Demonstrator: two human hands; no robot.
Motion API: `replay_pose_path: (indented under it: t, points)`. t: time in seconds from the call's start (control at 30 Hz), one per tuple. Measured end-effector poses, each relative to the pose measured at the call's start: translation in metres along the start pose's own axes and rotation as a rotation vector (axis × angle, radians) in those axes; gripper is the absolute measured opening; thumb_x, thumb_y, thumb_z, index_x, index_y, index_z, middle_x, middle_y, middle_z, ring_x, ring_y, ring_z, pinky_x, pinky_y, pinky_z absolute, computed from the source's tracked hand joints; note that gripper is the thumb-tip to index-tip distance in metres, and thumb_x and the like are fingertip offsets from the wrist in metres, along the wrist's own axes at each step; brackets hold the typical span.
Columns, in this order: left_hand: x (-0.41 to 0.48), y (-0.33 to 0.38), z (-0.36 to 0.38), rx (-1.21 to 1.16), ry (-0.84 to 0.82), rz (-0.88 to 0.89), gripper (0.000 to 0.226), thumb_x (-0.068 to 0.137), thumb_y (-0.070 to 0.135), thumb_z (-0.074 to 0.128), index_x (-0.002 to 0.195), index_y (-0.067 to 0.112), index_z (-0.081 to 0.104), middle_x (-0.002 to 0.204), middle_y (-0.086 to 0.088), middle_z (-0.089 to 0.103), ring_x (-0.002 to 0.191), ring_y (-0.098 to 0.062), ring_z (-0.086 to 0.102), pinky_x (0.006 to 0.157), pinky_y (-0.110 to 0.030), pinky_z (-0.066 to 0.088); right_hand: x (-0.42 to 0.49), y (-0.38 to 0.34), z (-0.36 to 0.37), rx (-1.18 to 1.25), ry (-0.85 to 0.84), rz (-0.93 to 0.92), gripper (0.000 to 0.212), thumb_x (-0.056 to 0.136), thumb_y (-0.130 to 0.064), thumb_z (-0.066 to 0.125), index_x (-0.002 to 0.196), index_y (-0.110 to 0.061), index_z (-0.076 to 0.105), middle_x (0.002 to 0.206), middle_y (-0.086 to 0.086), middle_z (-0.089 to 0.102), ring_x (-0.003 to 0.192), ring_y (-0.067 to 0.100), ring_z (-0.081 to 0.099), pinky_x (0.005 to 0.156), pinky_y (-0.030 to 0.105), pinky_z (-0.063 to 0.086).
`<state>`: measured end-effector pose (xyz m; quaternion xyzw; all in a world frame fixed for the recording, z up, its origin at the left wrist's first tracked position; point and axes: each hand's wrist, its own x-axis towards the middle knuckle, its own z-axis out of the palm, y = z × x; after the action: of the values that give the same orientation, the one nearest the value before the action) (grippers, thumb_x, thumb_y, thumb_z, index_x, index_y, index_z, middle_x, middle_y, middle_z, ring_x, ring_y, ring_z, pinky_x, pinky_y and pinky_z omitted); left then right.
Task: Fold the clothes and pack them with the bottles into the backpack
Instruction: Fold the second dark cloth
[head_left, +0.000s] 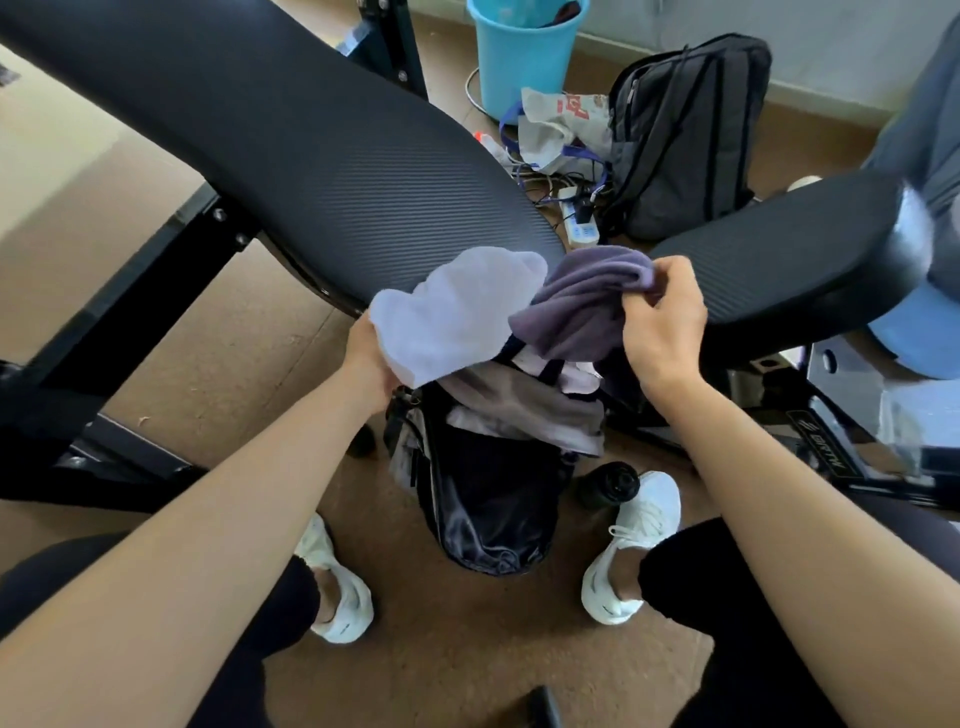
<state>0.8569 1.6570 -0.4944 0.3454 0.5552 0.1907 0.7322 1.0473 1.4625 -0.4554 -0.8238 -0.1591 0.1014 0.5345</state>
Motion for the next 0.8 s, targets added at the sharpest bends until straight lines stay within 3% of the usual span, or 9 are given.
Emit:
replay_pose_path:
  t: [0.13, 0.2, 0.27, 0.37, 0.5, 0.6, 0.67, 0.73, 0.8]
  points:
    - [-0.001, -0.005, -0.005, 0.089, 0.023, -0.113, 0.027, 0.103, 0.03, 0.044, 0.1, 0.012, 0.064, 0.068, -0.004, 0.076, 0.082, -0.026, 0.065, 0.067, -0.031, 0.053, -0.011, -0.03, -0.014, 0.587, -0.005, 0.095, 0.02, 0.101, 0.002, 0.05, 0.095, -0.017, 0.049, 0.093, 0.003, 0.064, 0.081, 0.011, 0.065, 0.077, 0.038, 0.061]
    - [0.0, 0.0, 0.002, 0.161, -0.037, -0.042, 0.026, 0.1, 0.02, 0.049, 0.112, 0.007, 0.068, 0.085, -0.007, 0.078, 0.086, -0.029, 0.069, 0.068, -0.032, 0.057, -0.019, -0.043, -0.018, 0.67, -0.005, 0.08, 0.019, 0.101, 0.002, 0.05, 0.097, -0.016, 0.049, 0.097, 0.006, 0.064, 0.089, 0.018, 0.067, 0.076, 0.036, 0.061]
    - [-0.001, 0.009, 0.012, 0.204, -0.131, 0.111, 0.031, 0.096, 0.003, 0.05, 0.126, 0.005, 0.061, 0.101, -0.008, 0.073, 0.092, -0.031, 0.068, 0.069, -0.034, 0.059, -0.027, -0.049, -0.024, 0.698, -0.025, 0.056, 0.019, 0.101, 0.002, 0.051, 0.095, -0.015, 0.05, 0.095, 0.006, 0.064, 0.088, 0.02, 0.066, 0.075, 0.033, 0.06]
    - [-0.009, 0.019, 0.027, 0.334, -0.237, 0.249, 0.084, 0.095, -0.017, 0.042, 0.158, 0.036, 0.023, 0.116, -0.001, 0.058, 0.092, -0.024, 0.065, 0.076, -0.033, 0.059, -0.04, -0.049, -0.033, 0.566, -0.053, -0.03, 0.019, 0.096, 0.0, 0.057, 0.088, -0.016, 0.053, 0.082, 0.002, 0.06, 0.077, 0.013, 0.058, 0.069, 0.028, 0.053]
    - [-0.031, 0.011, 0.02, 0.468, -0.13, 0.27, 0.095, 0.094, -0.012, 0.047, 0.162, 0.04, 0.006, 0.118, -0.008, 0.061, 0.093, -0.027, 0.067, 0.071, -0.029, 0.058, -0.057, -0.042, -0.04, 0.397, -0.156, -0.068, 0.016, 0.087, -0.007, 0.064, 0.079, -0.019, 0.058, 0.072, -0.006, 0.058, 0.067, 0.006, 0.05, 0.063, 0.024, 0.043]
    - [-0.065, -0.006, 0.001, 0.496, -0.106, 0.233, 0.086, 0.097, -0.001, 0.056, 0.162, 0.035, 0.013, 0.105, -0.008, 0.065, 0.091, -0.025, 0.066, 0.077, -0.034, 0.056, -0.074, -0.039, -0.041, 0.289, -0.328, 0.006, 0.003, 0.082, -0.017, 0.067, 0.081, -0.016, 0.065, 0.081, 0.007, 0.062, 0.074, 0.013, 0.057, 0.068, 0.031, 0.048]
    - [-0.088, -0.017, -0.013, 0.541, -0.126, 0.197, 0.072, 0.096, 0.006, 0.058, 0.158, 0.031, 0.03, 0.109, -0.007, 0.066, 0.094, -0.024, 0.069, 0.084, -0.038, 0.059, -0.089, -0.037, -0.043, 0.301, -0.46, 0.084, 0.012, 0.086, -0.014, 0.068, 0.084, -0.005, 0.061, 0.076, 0.009, 0.058, 0.071, 0.017, 0.053, 0.063, 0.029, 0.045]
    - [-0.114, -0.027, -0.026, 0.631, -0.225, 0.16, 0.051, 0.099, 0.015, 0.059, 0.148, 0.023, 0.049, 0.115, -0.001, 0.067, 0.105, -0.024, 0.07, 0.089, -0.039, 0.058, -0.109, -0.037, -0.043, 0.298, -0.576, 0.131, 0.012, 0.094, -0.007, 0.066, 0.085, -0.006, 0.058, 0.07, 0.006, 0.055, 0.065, 0.014, 0.051, 0.056, 0.025, 0.043]
    - [-0.139, -0.036, -0.039, 0.643, -0.386, 0.133, 0.038, 0.102, 0.022, 0.057, 0.14, 0.024, 0.056, 0.124, 0.002, 0.067, 0.109, -0.016, 0.068, 0.082, -0.03, 0.058, -0.128, -0.037, -0.043, 0.321, -0.665, 0.152, 0.018, 0.096, -0.002, 0.063, 0.081, -0.011, 0.056, 0.07, 0.003, 0.055, 0.064, 0.011, 0.052, 0.055, 0.022, 0.043]
